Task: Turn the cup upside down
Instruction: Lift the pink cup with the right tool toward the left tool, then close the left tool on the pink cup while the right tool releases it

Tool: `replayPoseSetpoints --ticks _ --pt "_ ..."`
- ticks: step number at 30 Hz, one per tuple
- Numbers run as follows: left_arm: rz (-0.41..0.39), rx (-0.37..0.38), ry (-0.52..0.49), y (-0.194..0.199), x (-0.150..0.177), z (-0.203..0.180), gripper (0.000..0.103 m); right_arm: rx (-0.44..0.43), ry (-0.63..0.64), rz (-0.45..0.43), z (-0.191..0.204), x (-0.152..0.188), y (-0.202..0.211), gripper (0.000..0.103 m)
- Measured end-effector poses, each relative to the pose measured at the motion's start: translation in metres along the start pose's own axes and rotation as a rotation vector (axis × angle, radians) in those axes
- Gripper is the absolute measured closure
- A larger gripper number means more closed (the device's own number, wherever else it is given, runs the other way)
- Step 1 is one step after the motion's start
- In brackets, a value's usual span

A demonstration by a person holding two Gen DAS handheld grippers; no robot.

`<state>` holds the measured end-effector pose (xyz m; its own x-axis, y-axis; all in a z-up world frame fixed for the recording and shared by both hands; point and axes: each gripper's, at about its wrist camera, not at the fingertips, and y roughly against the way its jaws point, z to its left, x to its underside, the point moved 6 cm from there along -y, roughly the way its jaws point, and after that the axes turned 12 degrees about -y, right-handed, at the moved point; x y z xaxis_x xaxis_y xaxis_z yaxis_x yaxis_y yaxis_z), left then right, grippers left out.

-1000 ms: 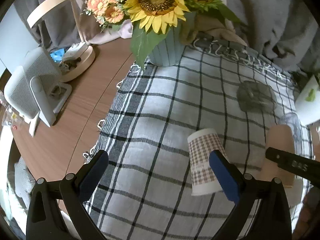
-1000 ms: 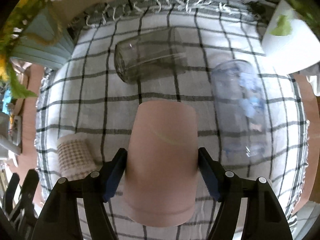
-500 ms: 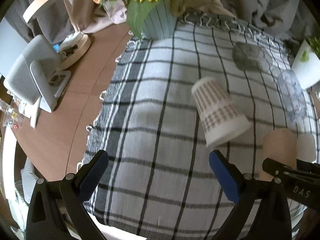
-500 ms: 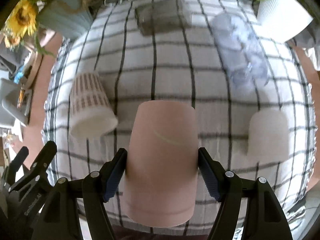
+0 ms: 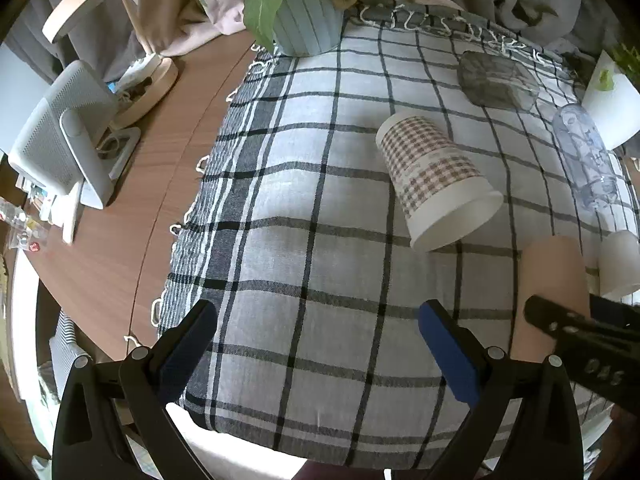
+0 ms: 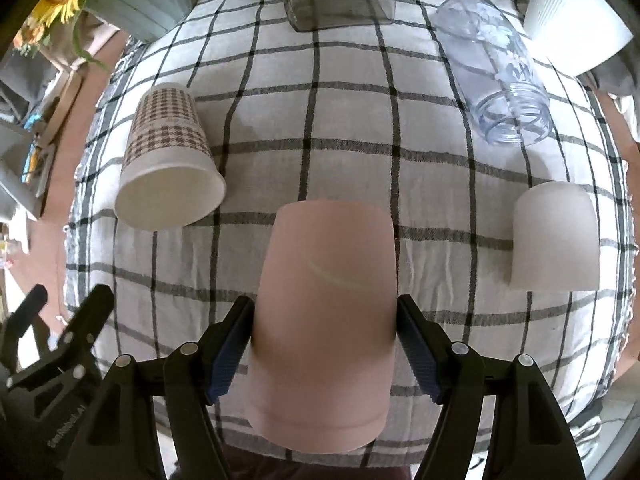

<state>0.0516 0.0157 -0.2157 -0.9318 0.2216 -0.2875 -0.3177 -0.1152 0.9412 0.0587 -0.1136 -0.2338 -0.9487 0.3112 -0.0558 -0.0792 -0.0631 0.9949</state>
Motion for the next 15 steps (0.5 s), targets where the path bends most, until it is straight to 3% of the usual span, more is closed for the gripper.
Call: replayPoseSetpoints --ticks 6,11,15 --pt "-0.076 -0.033 -0.069 0.029 -0.006 -0.008 0.000 -0.078 -0.070 -0.132 -0.023 -0.002 0.056 0.022" --pt "-0.093 0.107 -0.114 0.043 -0.016 -0.042 0.000 -0.122 -0.191 -0.208 -0.059 -0.006 0.092 0.022" --pt "-0.004 0.256 -0.162 0.036 -0.023 -0.083 0.000 -0.182 -0.256 -0.228 -0.086 -0.002 0.108 0.022"
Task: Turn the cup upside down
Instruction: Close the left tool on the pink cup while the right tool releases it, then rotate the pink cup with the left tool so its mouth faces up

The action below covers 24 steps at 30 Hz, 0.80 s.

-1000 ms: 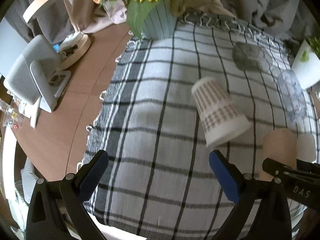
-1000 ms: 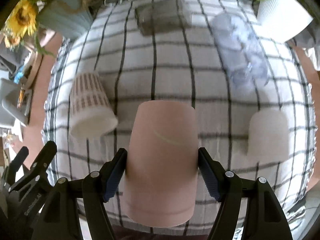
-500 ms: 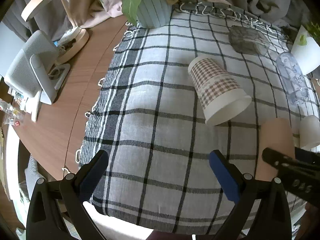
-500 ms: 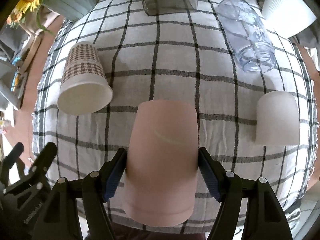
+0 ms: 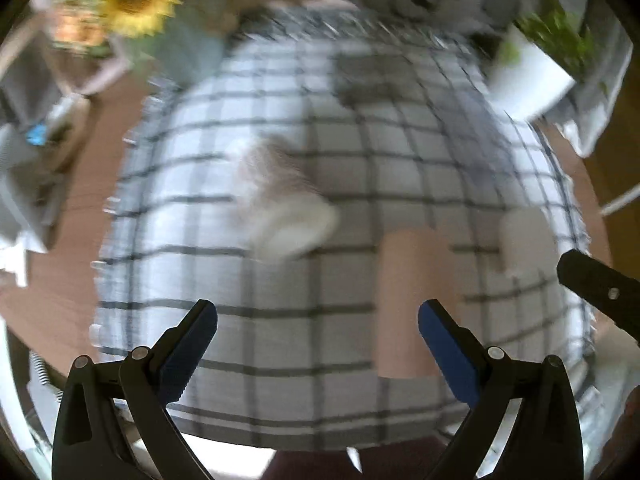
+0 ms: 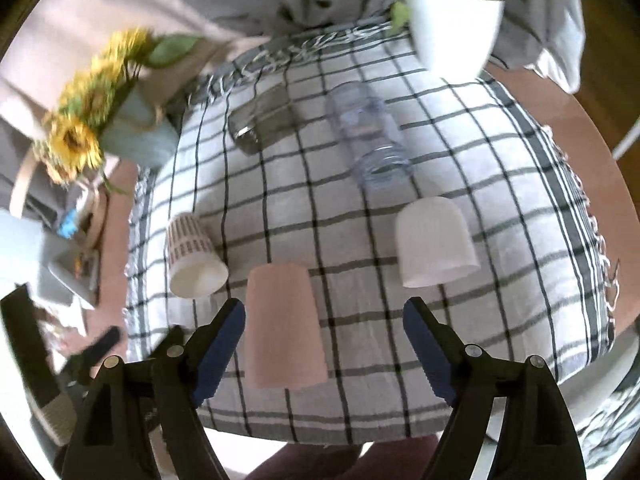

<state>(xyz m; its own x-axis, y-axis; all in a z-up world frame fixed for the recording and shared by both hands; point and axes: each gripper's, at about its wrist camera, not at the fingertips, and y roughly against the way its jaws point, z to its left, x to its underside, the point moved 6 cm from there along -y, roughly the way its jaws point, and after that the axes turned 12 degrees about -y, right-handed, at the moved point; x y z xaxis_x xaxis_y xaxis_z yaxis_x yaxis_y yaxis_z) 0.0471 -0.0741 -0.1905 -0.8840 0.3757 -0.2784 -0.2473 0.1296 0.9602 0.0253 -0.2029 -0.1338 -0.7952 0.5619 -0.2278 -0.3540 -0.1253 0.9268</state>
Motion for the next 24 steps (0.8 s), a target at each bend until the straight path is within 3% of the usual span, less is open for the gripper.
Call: replayPoseSetpoints --ticks 7,13,15,16,20,24 --pt "0.100 0.068 -0.041 -0.031 -0.023 -0.044 0.002 -0.031 -0.073 -0.037 -0.036 -0.017 0.013 0.022" --pt "0.203 0.053 -0.056 -0.069 -0.036 -0.064 0.013 -0.038 -0.144 -0.016 -0.069 -0.027 0.006 0.022" --pt "0.225 0.027 -0.062 -0.078 -0.037 -0.067 0.027 -0.033 -0.154 -0.011 -0.075 -0.030 0.004 0.022" --pt "0.236 0.014 -0.066 -0.083 -0.038 -0.069 0.028 -0.034 -0.156 -0.010 -0.077 -0.031 0.004 0.022" --pt "0.246 -0.021 -0.067 -0.091 -0.040 -0.070 0.037 -0.024 -0.151 -0.016 -0.083 -0.035 0.003 0.022" --pt "0.228 -0.019 -0.045 -0.087 -0.042 -0.070 0.037 -0.027 -0.145 -0.006 -0.086 -0.035 0.001 0.022"
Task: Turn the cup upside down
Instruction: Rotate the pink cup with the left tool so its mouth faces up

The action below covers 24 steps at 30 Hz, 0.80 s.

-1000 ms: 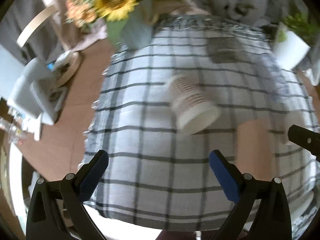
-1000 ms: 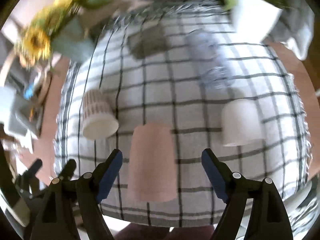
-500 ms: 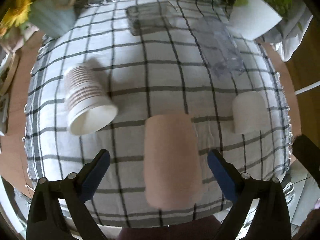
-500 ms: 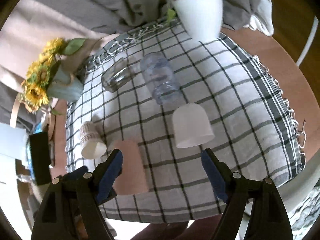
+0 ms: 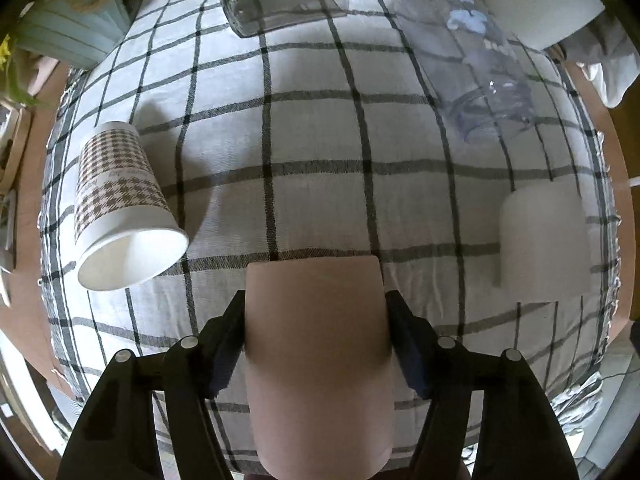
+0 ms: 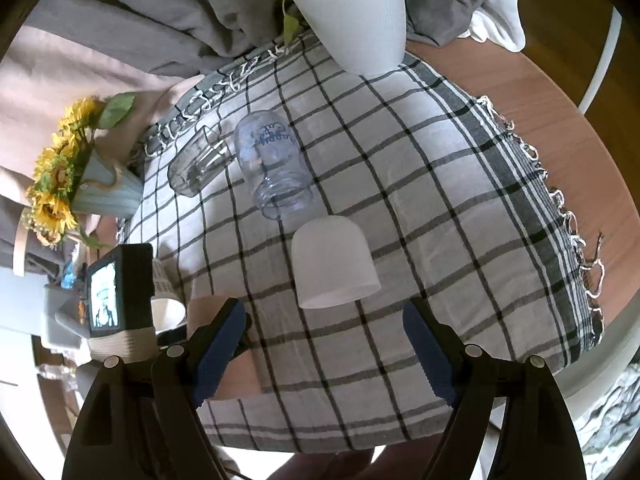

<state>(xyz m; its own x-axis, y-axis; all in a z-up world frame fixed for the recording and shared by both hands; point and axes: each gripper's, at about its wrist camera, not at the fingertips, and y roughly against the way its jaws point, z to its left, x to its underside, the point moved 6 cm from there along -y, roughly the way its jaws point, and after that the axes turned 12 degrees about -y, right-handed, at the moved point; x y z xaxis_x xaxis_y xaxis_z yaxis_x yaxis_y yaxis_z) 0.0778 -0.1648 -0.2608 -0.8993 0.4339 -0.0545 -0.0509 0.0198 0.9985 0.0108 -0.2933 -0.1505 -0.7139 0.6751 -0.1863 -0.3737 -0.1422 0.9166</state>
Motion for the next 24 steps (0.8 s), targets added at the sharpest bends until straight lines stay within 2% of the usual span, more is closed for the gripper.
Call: replayPoseSetpoints --ticks 6,12,19,24 --pt "-0.115 0.020 0.023 0.034 -0.002 0.006 0.037 -0.019 0.010 0.011 -0.002 0.001 0.001 0.022" --pt "-0.227 -0.016 -0.011 0.061 0.001 0.008 0.037 -0.030 0.022 -0.013 -0.002 -0.001 0.011 0.022" --pt "-0.290 0.026 -0.025 0.067 0.025 -0.010 0.038 -0.029 0.029 -0.021 -0.011 0.003 0.017 0.022" --pt "-0.315 -0.006 -0.066 0.066 0.035 -0.021 0.038 -0.021 0.050 -0.025 -0.013 0.007 0.018 0.022"
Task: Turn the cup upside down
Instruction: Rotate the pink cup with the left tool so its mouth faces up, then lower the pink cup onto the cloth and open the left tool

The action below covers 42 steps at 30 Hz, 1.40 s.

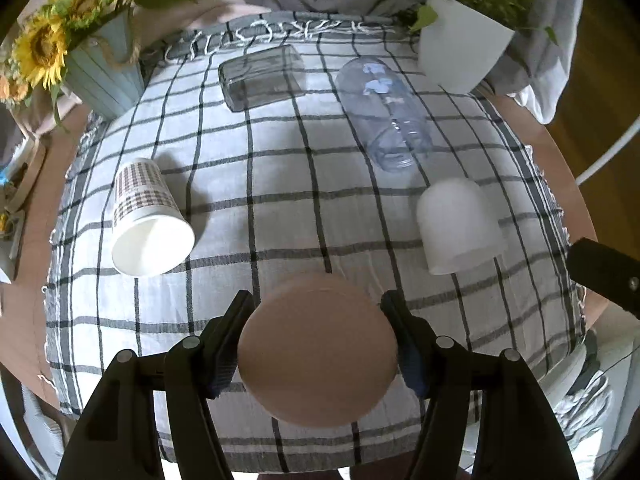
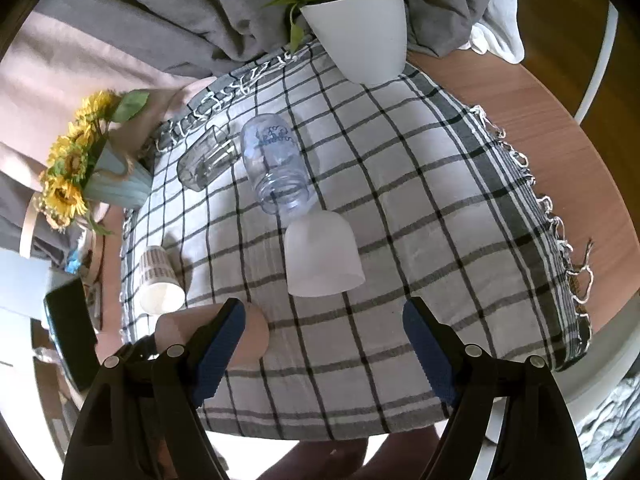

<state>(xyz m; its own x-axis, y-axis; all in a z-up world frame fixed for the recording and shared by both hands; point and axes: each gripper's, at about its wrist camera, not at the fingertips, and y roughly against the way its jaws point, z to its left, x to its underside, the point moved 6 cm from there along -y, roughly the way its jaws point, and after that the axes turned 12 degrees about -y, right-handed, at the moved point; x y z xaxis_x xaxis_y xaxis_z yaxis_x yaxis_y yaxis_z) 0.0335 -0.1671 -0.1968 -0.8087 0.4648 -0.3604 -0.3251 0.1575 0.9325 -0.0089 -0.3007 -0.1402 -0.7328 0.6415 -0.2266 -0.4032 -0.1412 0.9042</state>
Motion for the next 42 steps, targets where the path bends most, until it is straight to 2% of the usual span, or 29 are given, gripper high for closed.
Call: replayPoseSetpoints --ticks 5,16,19,20,21,26,29,32,37,42 --pt "0.000 -0.012 -0.010 -0.007 -0.007 0.000 0.038 0.008 0.011 0.015 -0.001 0.005 -0.003 0.022" --pt "0.026 0.015 0.012 -0.017 -0.012 0.004 0.038 0.020 0.010 0.010 -0.003 0.006 -0.002 0.022" --pt "0.029 0.005 0.004 -0.016 -0.014 0.004 0.036 0.021 0.007 0.010 -0.003 0.006 -0.002 0.022" --pt "0.023 0.001 0.006 -0.014 -0.014 0.005 0.031 0.023 0.006 0.009 -0.003 0.006 -0.002 0.022" --pt "0.009 -0.002 0.009 -0.010 -0.016 0.005 0.025 0.027 0.006 0.007 -0.003 0.006 -0.001 0.022" --pt "-0.058 -0.024 0.010 0.014 -0.021 0.008 0.015 0.045 0.022 -0.028 -0.004 0.004 0.011 0.022" --pt "-0.110 -0.038 0.015 0.036 -0.024 0.011 0.007 0.056 0.044 -0.080 -0.002 0.001 0.027 0.021" --pt "-0.166 -0.085 0.024 0.063 -0.022 0.019 0.002 0.057 0.060 -0.138 0.004 0.002 0.046 0.014" --pt "-0.225 -0.151 0.056 0.098 -0.009 0.038 0.000 0.067 0.103 -0.234 0.018 0.008 0.071 0.008" --pt "-0.254 -0.215 0.102 0.123 0.012 0.060 0.000 0.056 0.129 -0.250 0.033 0.020 0.079 0.008"
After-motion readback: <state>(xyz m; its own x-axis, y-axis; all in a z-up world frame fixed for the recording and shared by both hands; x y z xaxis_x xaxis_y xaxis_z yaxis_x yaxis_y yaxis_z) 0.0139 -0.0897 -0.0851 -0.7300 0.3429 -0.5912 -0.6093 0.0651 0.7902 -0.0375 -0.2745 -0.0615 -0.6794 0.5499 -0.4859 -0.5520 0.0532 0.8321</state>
